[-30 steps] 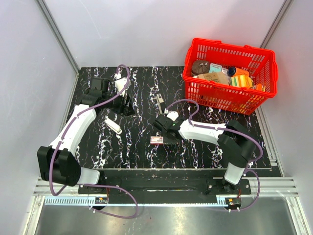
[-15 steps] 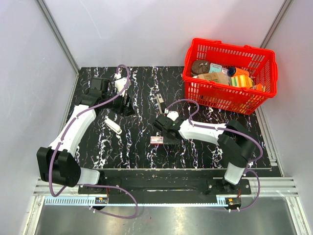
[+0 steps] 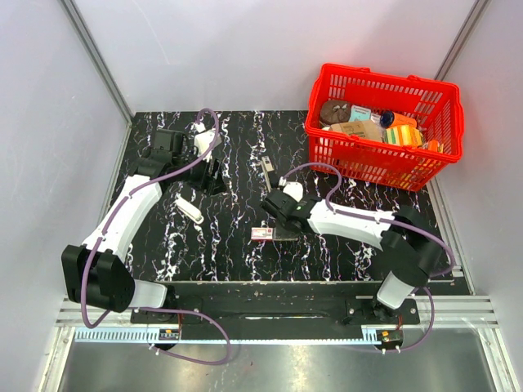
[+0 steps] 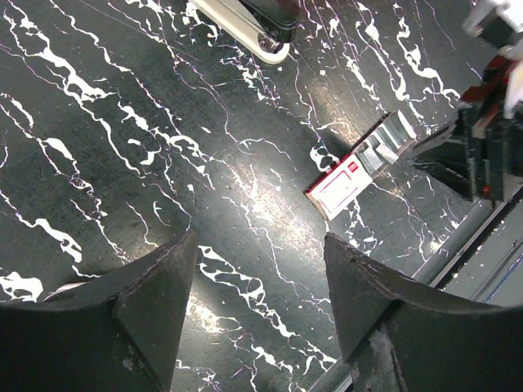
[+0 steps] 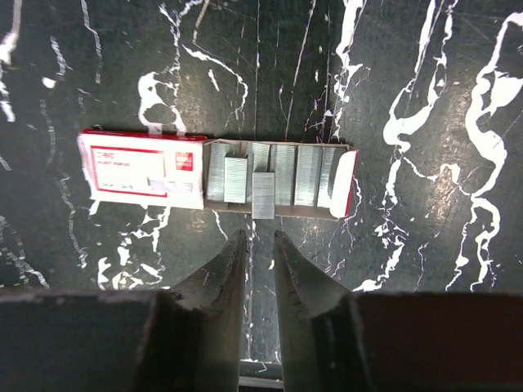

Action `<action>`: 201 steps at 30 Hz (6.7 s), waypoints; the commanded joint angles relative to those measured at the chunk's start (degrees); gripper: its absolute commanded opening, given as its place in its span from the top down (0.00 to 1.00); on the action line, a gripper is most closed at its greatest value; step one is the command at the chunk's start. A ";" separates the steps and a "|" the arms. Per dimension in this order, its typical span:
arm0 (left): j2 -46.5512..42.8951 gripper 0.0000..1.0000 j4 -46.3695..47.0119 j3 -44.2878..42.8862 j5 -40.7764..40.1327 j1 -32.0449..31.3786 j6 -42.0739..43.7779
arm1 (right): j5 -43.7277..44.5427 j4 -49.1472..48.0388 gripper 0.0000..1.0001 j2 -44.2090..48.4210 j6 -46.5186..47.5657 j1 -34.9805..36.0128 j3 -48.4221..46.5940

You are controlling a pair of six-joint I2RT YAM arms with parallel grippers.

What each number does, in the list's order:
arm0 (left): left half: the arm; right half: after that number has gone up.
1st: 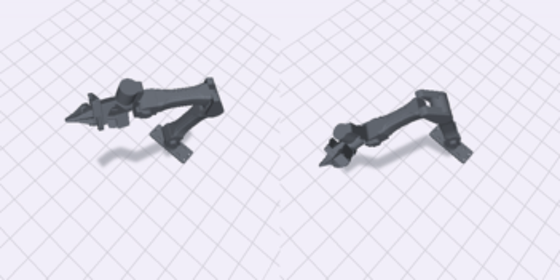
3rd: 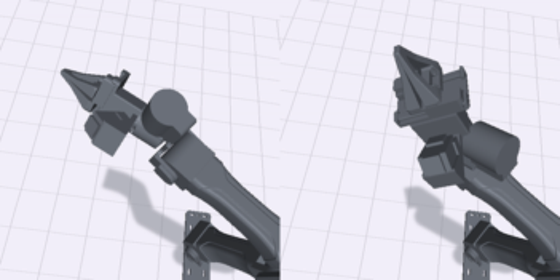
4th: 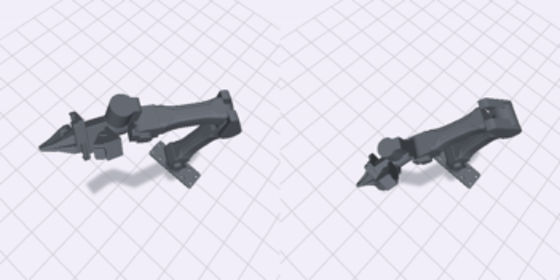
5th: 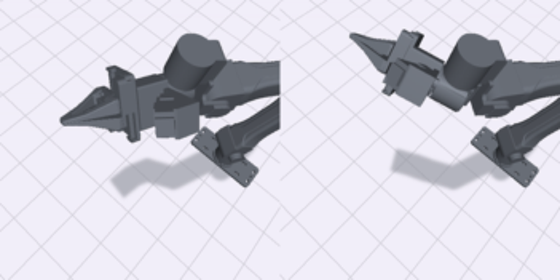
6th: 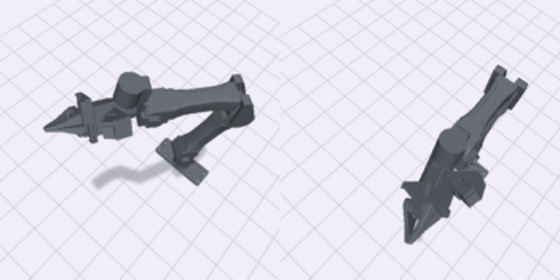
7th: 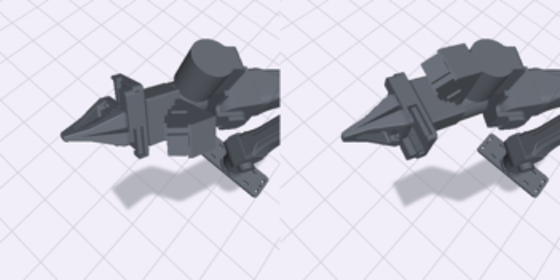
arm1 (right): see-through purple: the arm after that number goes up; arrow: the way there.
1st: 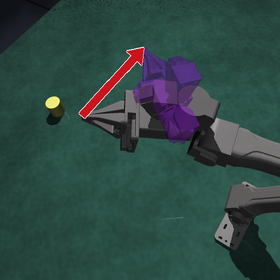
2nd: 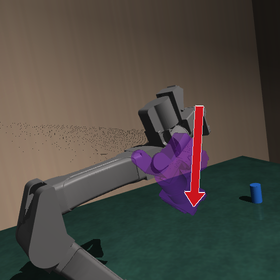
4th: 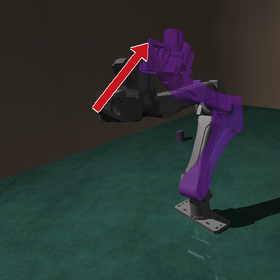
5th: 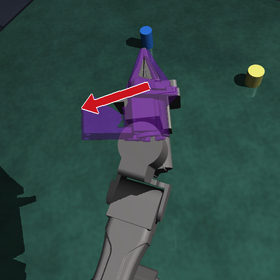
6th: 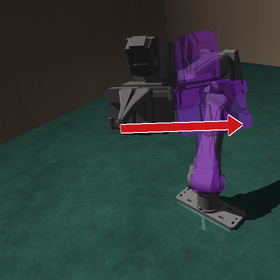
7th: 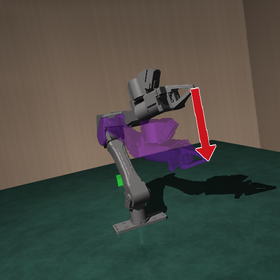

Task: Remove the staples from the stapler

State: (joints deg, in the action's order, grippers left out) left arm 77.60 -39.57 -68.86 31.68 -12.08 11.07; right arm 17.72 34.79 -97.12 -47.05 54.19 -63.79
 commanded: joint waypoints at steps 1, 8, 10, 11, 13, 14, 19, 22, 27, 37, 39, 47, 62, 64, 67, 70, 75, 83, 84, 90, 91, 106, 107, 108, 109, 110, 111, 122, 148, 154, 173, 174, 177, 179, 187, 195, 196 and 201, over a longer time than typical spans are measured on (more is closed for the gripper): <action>-1.84 0.32 0.72 0.04 -0.92 -0.32 1.15 | 2.85 -1.73 0.77 4.92 -1.21 -0.58 1.29; -1.93 0.33 0.64 0.22 -1.09 -0.32 1.23 | 0.13 -1.21 0.92 3.69 -1.29 -0.93 2.00; -2.02 0.32 0.64 0.04 -0.92 -0.40 1.32 | -1.01 -1.30 0.94 4.13 -1.03 -0.93 2.53; -2.02 0.32 0.64 0.13 -0.92 -0.32 1.41 | -1.97 -1.56 0.94 4.31 -0.94 -0.93 2.88; -1.84 0.33 0.46 -0.05 -1.01 -0.40 1.41 | -3.99 -2.26 0.94 4.57 -0.68 -0.93 3.58; -1.84 0.33 0.46 0.04 -0.83 -0.32 1.41 | -4.70 -2.44 0.94 4.57 -0.50 -0.93 3.67; -2.10 0.33 0.46 0.04 -0.74 -0.40 1.41 | -6.46 -2.00 0.94 2.29 0.90 -0.93 2.88; -2.28 0.32 0.46 -0.13 -0.66 -0.40 1.41 | -6.82 -1.74 0.94 0.45 1.87 -0.93 1.57; -2.28 0.33 0.46 -0.31 -0.66 -0.40 1.41 | -7.17 -1.30 0.94 -1.84 3.01 -1.72 0.51; -2.10 0.33 0.46 -0.05 -0.48 -0.32 1.41 | -7.34 -1.91 0.94 -2.99 4.16 -3.04 -0.11; -2.19 0.33 0.46 0.22 -0.48 -0.40 1.50 | -7.26 -2.09 0.94 -2.90 4.33 -3.22 -0.02; -2.37 0.33 0.46 0.83 -0.48 -0.40 1.76 | -7.34 -2.79 0.95 -3.51 4.60 -3.57 -0.19; -2.63 0.33 0.46 1.10 -0.30 -0.58 1.94 | -8.13 -3.85 0.96 -2.90 4.60 -3.75 -0.37; -2.72 0.33 0.46 1.01 -0.39 -0.58 2.02 | -8.66 -3.85 0.96 -2.29 4.25 -3.75 0.42; -3.07 0.33 0.46 1.01 -0.57 -0.67 2.11 | -9.89 -4.55 0.97 -0.27 3.54 -3.83 2.35; -3.07 0.33 0.46 0.83 -0.39 -0.76 2.03 | -10.16 -4.81 0.97 1.32 3.45 -3.75 3.06; -3.33 0.33 0.46 0.92 -0.48 -0.93 1.85 | -9.10 -4.90 0.97 1.41 4.51 -3.75 1.83; -2.64 0.33 0.55 2.41 -4.24 -2.94 5.18 | -5.85 -3.41 0.94 4.30 6.18 -6.98 0.76; -2.11 0.33 1.42 3.29 -6.43 -3.65 6.41 | -6.72 -3.84 0.90 5.53 6.26 -8.56 1.64; 1.76 0.34 4.94 6.98 -13.74 -9.79 12.04 | -15.76 -10.86 0.79 9.84 5.39 -16.74 10.16; 2.37 0.34 5.47 7.51 -14.45 -10.77 12.74 | -17.43 -12.62 0.78 10.02 4.86 -17.80 11.57; 14.41 0.36 12.59 11.20 -22.63 -22.46 19.25 | -36.35 -30.04 0.76 8.79 -1.82 -27.65 24.50; 14.85 0.36 12.68 11.20 -22.80 -22.81 19.43 | -36.70 -30.30 0.76 8.53 -1.82 -27.91 24.59; 15.21 0.37 12.94 11.38 -23.15 -23.16 19.51 | -37.05 -30.74 0.77 8.44 -1.99 -28.00 24.85; 15.47 0.37 13.38 11.55 -23.50 -23.34 19.60 | -37.57 -31.09 0.77 8.27 -2.26 -28.18 24.94; 15.65 0.37 13.64 11.82 -23.68 -23.60 19.60 | -37.93 -31.53 0.77 8.09 -2.35 -28.35 25.20; 15.91 0.37 14.25 12.17 -23.94 -23.78 19.60 | -38.45 -31.88 0.78 7.91 -2.61 -28.53 25.38; 17.93 0.38 17.25 13.40 -25.53 -25.72 18.99 | -42.06 -36.89 0.81 6.07 -5.51 -29.58 27.23; 19.60 0.39 18.13 12.26 -26.67 -28.97 18.28 | -46.72 -39.44 0.89 2.90 -4.63 -29.50 24.59; 19.60 0.39 18.13 12.26 -26.59 -29.06 18.46 | -46.28 -38.21 0.89 3.08 -3.66 -29.32 23.27; 19.16 0.39 18.13 12.35 -26.58 -29.50 18.90 | -46.89 -37.34 0.88 -3.07 -3.23 -25.19 18.00; 19.16 0.40 18.21 12.61 -26.76 -29.50 19.34 | -46.63 -36.81 0.88 -2.99 -2.62 -25.36 18.00; 18.99 0.40 19.53 14.10 -28.07 -29.50 21.27 | -45.84 -35.14 0.88 -2.81 -0.60 -25.28 17.47; 18.90 0.40 20.41 14.80 -28.87 -29.50 22.76 | -45.93 -32.94 0.88 -3.25 0.37 -25.28 16.68; 18.81 0.40 21.82 14.72 -27.99 -29.50 26.63 | -47.51 -28.47 0.87 -7.55 5.64 -25.28 10.71; 16.44 0.39 22.35 16.13 -27.73 -29.23 27.78 | -46.20 -23.10 0.80 -6.42 10.13 -25.28 9.47; 16.27 0.39 21.65 15.26 -27.64 -28.80 27.08 | -45.58 -22.57 0.78 -5.72 10.57 -25.28 9.82; 13.37 0.36 17.78 12.18 -24.66 -24.59 24.01 | -43.82 -20.29 0.69 -2.20 11.27 -25.28 10.09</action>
State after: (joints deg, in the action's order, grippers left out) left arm 94.85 -20.23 -53.63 3.64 -39.79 37.41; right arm -27.99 10.90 -103.09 -38.26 28.08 -53.19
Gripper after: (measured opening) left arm 0.634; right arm 0.287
